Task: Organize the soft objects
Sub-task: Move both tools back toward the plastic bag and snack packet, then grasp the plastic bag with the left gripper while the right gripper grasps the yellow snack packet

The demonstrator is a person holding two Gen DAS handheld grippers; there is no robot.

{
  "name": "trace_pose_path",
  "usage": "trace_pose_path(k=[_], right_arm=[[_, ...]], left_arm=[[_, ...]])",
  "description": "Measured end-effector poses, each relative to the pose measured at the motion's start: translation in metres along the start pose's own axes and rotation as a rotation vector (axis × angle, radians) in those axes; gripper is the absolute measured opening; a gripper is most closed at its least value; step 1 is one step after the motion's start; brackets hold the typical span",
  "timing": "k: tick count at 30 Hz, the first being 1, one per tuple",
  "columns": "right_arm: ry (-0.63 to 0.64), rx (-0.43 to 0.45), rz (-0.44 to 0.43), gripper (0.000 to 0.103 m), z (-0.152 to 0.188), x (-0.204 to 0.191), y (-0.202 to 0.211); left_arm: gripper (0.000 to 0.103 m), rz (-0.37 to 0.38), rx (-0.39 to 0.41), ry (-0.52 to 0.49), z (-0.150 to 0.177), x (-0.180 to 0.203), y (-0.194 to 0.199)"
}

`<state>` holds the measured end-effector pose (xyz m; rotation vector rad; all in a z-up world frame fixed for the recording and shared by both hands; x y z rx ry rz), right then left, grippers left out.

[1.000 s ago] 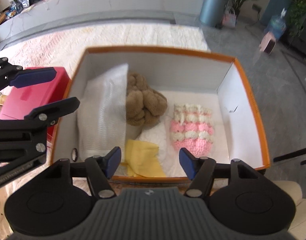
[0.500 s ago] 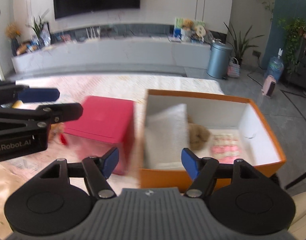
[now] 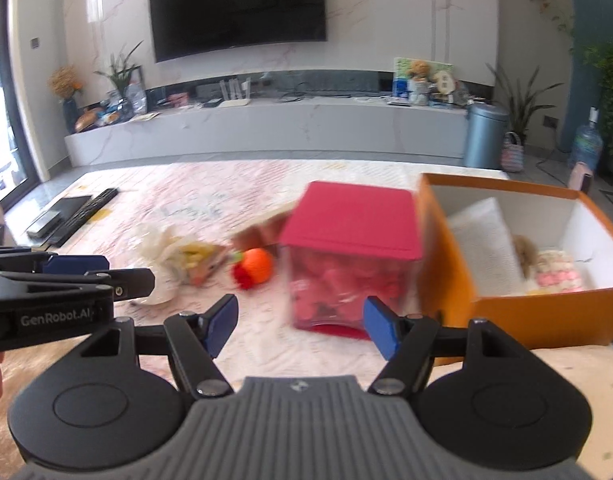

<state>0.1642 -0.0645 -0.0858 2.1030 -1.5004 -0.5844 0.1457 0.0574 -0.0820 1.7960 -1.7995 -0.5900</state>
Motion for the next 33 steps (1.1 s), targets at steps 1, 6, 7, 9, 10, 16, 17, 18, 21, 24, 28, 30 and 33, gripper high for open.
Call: trace_pose_path(k=[1, 6, 7, 9, 10, 16, 17, 18, 21, 24, 28, 30, 33], right_arm=[[0.012, -0.001, -0.012, 0.069, 0.000, -0.008, -0.003], [0.089, 0.001, -0.052, 0.066, -0.004, -0.036, -0.020], [0.104, 0.004, -0.059, 0.065, -0.006, -0.041, -0.024], [0.135, 0.009, -0.073, 0.063, -0.008, -0.052, -0.031], [0.146, 0.008, -0.080, 0.062, -0.009, -0.056, -0.035], [0.190, -0.015, -0.118, 0.059, -0.015, -0.075, -0.068], [0.199, -0.022, -0.124, 0.058, -0.016, -0.077, -0.073], [0.211, -0.027, -0.127, 0.056, -0.016, -0.077, -0.077], [0.269, -0.036, -0.126, 0.056, -0.021, -0.080, -0.091], [0.345, -0.052, -0.116, 0.056, -0.029, -0.080, -0.108], [0.442, -0.089, -0.113, 0.056, -0.037, -0.076, -0.128], [0.485, -0.106, -0.116, 0.056, -0.038, -0.076, -0.135], [0.555, -0.132, -0.124, 0.056, -0.038, -0.078, -0.147]], left_arm=[[0.057, -0.007, -0.004, 0.017, 0.002, -0.009, 0.001], [0.057, -0.039, -0.012, 0.072, 0.006, -0.043, 0.001], [0.057, -0.044, -0.013, 0.084, 0.008, -0.049, 0.001], [0.057, -0.051, -0.019, 0.115, 0.009, -0.061, -0.001], [0.057, -0.052, -0.026, 0.134, 0.011, -0.068, -0.003], [0.063, -0.037, -0.074, 0.198, 0.014, -0.087, -0.018], [0.063, -0.036, -0.078, 0.194, 0.012, -0.089, -0.022], [0.063, -0.031, -0.078, 0.186, 0.008, -0.088, -0.026], [0.075, -0.002, -0.084, 0.151, -0.003, -0.086, -0.043], [0.076, 0.001, -0.137, 0.101, -0.006, -0.082, -0.067], [0.076, -0.003, -0.190, 0.085, -0.009, -0.081, -0.092], [0.076, -0.013, -0.207, 0.073, -0.010, -0.082, -0.101], [0.076, -0.038, -0.229, 0.060, -0.010, -0.084, -0.115]])
Point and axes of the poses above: each gripper's, at about its wrist camera, not at the fingertips, and y roughly against the way its jaws point, x to its right, z to its underside, the point moved 7 cm from there along -y, roughly the way its jaws point
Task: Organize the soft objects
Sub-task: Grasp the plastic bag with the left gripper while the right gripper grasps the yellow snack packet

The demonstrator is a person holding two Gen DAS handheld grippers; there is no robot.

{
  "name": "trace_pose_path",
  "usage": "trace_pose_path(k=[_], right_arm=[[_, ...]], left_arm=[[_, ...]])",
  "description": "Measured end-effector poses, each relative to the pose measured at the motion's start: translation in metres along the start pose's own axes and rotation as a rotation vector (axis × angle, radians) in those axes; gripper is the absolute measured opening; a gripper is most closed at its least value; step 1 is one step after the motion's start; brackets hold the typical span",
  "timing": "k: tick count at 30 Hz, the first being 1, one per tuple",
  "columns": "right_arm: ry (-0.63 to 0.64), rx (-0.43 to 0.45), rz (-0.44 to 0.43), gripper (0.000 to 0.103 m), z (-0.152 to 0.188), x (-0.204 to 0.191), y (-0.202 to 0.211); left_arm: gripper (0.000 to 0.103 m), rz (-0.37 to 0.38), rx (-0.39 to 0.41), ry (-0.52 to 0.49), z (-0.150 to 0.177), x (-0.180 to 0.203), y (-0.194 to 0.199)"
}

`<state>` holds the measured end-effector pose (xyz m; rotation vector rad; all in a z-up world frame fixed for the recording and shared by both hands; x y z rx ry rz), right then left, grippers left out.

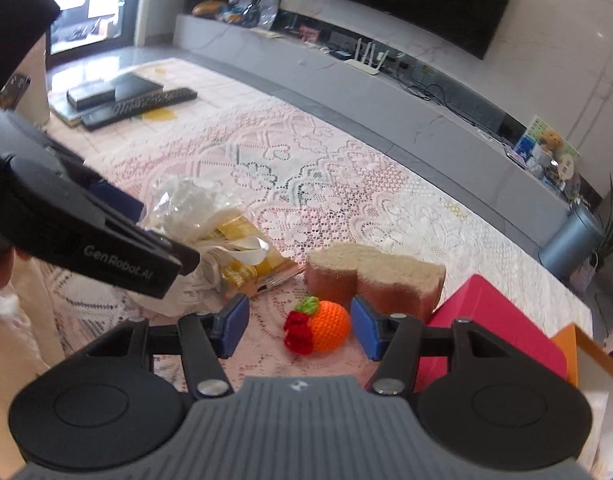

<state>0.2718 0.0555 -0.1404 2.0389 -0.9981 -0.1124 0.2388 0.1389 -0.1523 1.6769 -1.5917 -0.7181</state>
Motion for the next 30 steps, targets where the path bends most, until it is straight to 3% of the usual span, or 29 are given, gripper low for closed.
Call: trace_pose_path(k=[6, 11, 15, 20, 24, 30], right_arm=[[0.096, -0.024, 0.019, 0.054, 0.002, -0.008, -0.019], [0.148, -0.042, 0.019, 0.050, 0.000, -0.010, -0.024], [0.167, -0.037, 0.008, 0.050, -0.006, -0.011, -0.022], [0.166, -0.021, -0.074, 0.050, -0.013, -0.023, -0.026], [0.200, -0.048, -0.171, 0.062, -0.023, -0.035, -0.039], [0.240, -0.121, -0.273, 0.070, -0.047, -0.041, -0.068]], left_arm=[[0.076, -0.033, -0.008, 0.001, 0.003, -0.002, -0.010], [0.058, -0.047, -0.005, -0.033, 0.004, 0.001, -0.010], [0.051, -0.047, 0.025, -0.020, 0.003, -0.002, -0.003], [0.050, -0.071, 0.055, 0.013, -0.003, -0.012, 0.021], [0.050, -0.114, 0.051, 0.043, -0.009, -0.026, 0.021], [0.050, -0.111, 0.057, 0.106, -0.009, -0.042, 0.009]])
Point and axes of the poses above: each gripper's, at about its wrist camera, not at the fingertips, and y roughly against the way its jaws point, x to its right, z to its underside, the point moved 7 cm from there along -y, roughly the way its jaws point
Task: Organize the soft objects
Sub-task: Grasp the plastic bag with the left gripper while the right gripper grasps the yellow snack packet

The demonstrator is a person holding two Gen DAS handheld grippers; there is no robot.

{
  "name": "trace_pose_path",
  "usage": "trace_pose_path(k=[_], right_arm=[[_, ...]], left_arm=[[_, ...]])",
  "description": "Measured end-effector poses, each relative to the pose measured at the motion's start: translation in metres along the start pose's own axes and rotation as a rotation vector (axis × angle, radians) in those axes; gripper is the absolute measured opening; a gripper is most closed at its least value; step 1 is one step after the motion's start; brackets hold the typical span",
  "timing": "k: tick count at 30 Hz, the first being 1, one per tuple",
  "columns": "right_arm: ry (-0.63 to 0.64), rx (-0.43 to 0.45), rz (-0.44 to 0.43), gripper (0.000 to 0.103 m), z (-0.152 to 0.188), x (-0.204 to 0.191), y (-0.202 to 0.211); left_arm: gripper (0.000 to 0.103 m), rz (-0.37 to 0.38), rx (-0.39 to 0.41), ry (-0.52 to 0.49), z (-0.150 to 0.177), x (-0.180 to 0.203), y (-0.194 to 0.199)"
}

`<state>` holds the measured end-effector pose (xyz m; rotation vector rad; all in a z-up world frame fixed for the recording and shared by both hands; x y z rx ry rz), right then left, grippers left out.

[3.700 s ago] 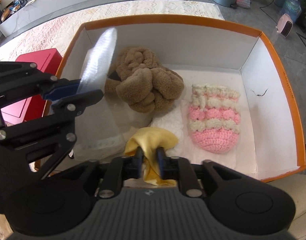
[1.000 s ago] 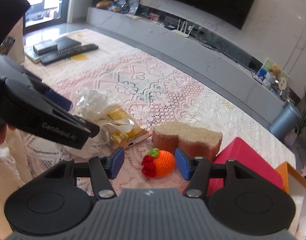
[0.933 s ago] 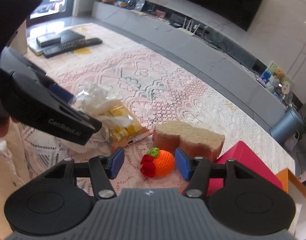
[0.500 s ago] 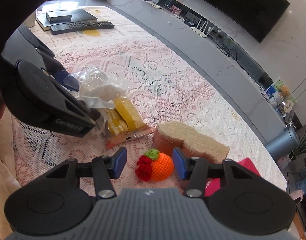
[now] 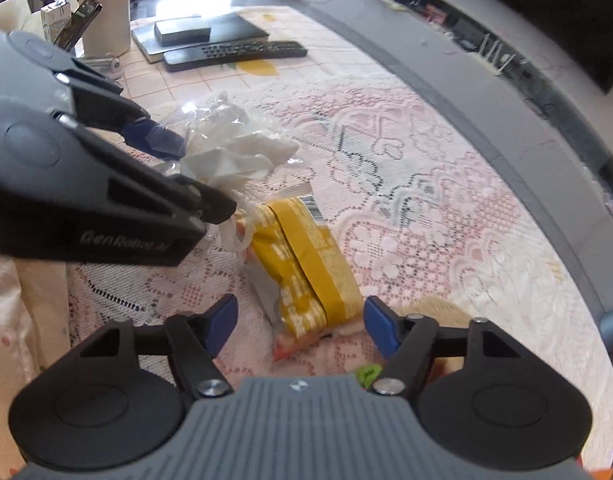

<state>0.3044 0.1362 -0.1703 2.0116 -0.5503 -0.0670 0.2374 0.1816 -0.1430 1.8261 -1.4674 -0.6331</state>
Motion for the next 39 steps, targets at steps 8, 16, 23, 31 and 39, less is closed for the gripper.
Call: trace_pose_path(k=[8, 16, 23, 31, 39], right_arm=[[0.031, -0.120, -0.090, 0.076, -0.018, 0.010, -0.041], [0.004, -0.166, -0.147, 0.080, -0.018, 0.008, -0.063], [-0.043, -0.157, -0.083, 0.060, -0.016, 0.008, -0.059], [-0.207, -0.095, 0.035, 0.041, -0.011, 0.004, -0.025], [-0.488, 0.011, 0.030, 0.041, 0.017, 0.001, 0.023]], left_arm=[[0.050, -0.011, 0.007, 0.052, 0.004, -0.009, -0.007], [0.050, -0.016, 0.016, 0.055, 0.006, -0.009, -0.009], [0.050, -0.022, 0.017, 0.056, 0.005, -0.009, -0.008], [0.050, -0.015, 0.063, 0.082, 0.001, -0.008, 0.014], [0.050, 0.050, 0.120, 0.115, 0.001, 0.006, 0.057]])
Point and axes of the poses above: each gripper's, at about its wrist camera, not at the fingertips, and y roughly against the way its jaws point, x to its right, z to its underside, the point moved 7 cm from there along -y, roughly the way its jaws point
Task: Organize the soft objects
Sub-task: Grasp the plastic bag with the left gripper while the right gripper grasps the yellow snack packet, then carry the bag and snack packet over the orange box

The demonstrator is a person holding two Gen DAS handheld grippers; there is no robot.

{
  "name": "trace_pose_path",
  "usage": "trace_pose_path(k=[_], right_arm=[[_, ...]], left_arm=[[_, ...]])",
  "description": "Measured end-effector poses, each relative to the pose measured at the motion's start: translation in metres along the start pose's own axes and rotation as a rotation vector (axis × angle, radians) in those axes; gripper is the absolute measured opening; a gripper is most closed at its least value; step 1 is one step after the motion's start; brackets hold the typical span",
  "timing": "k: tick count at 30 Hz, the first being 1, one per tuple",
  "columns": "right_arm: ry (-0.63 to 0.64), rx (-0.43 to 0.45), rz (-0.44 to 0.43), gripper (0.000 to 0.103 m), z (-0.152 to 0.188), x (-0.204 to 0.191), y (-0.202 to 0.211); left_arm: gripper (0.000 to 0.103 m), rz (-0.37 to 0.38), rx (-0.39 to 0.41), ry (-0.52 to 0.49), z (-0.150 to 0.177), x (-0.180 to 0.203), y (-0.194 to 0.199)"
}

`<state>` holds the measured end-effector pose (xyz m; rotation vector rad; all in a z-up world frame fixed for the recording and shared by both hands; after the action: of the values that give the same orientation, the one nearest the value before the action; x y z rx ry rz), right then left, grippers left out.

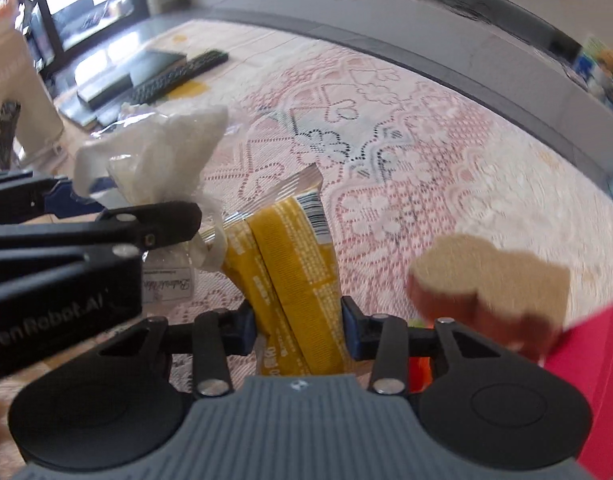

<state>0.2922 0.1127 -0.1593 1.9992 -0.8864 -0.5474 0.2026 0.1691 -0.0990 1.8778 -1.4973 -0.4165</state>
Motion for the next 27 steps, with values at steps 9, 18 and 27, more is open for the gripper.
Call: trace_pose_path(k=[9, 18, 27], right_arm=[[-0.163, 0.085, -0.023, 0.041, 0.045, 0.010, 0.059], [-0.274, 0.160, -0.017, 0.042, 0.087, 0.024, 0.111], [-0.464, 0.203, 0.018, 0.042, 0.137, 0.063, 0.158]], left_arm=[[0.050, 0.116, 0.026, 0.020, 0.016, 0.030, 0.053], [0.049, 0.108, 0.042, -0.071, 0.034, 0.063, 0.085], [0.049, 0.195, -0.048, -0.145, 0.075, 0.101, 0.084]])
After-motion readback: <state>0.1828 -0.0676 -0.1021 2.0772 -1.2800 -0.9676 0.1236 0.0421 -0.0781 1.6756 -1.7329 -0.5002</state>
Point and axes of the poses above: each gripper's, at about its wrist camera, not at the fingertips, and y roughly against the way its jaws point, x to its right, z to its underside, the point moved 7 cm from there along -y, roughly the way its jaws point
